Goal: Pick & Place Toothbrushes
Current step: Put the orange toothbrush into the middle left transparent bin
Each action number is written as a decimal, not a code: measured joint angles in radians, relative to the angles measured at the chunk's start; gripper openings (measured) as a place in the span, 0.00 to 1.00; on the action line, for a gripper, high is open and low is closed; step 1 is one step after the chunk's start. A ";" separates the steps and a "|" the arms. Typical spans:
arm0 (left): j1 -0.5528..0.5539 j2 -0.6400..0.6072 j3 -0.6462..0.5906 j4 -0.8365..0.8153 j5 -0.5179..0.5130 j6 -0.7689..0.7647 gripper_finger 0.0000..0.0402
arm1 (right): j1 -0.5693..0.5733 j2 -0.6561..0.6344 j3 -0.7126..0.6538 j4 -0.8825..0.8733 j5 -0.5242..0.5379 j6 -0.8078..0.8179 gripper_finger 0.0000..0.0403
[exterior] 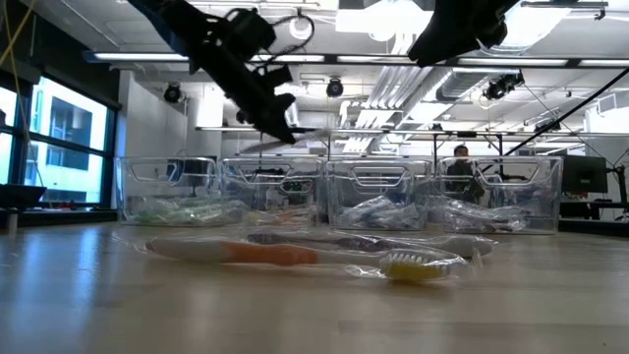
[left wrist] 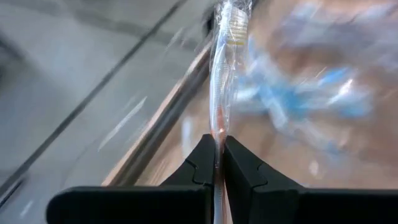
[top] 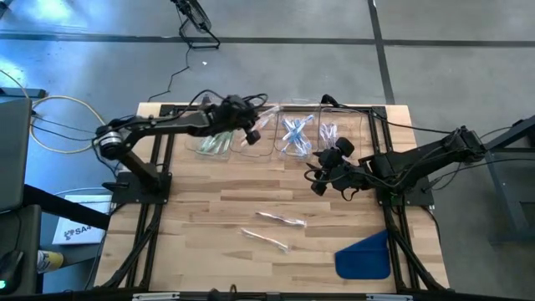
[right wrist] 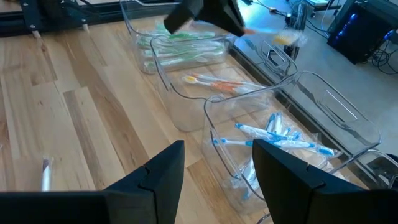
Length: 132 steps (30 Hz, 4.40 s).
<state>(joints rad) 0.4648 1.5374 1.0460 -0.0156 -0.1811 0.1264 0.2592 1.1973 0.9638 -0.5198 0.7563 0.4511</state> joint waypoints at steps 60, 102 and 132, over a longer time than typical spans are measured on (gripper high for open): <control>0.000 0.140 0.055 -0.040 -0.079 0.107 0.32 | 0.000 0.000 0.000 -0.001 -0.003 -0.002 0.45; -0.178 -0.026 0.054 0.036 -0.071 0.512 0.32 | 0.000 0.000 0.000 0.000 0.000 0.024 0.45; -0.476 -0.369 -0.308 0.057 0.459 0.706 0.32 | 0.000 0.000 0.000 0.000 0.000 0.016 0.45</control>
<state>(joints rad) -0.0112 1.1687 0.7380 0.0413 0.2784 0.8325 0.2588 1.1969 0.9642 -0.5201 0.7559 0.4671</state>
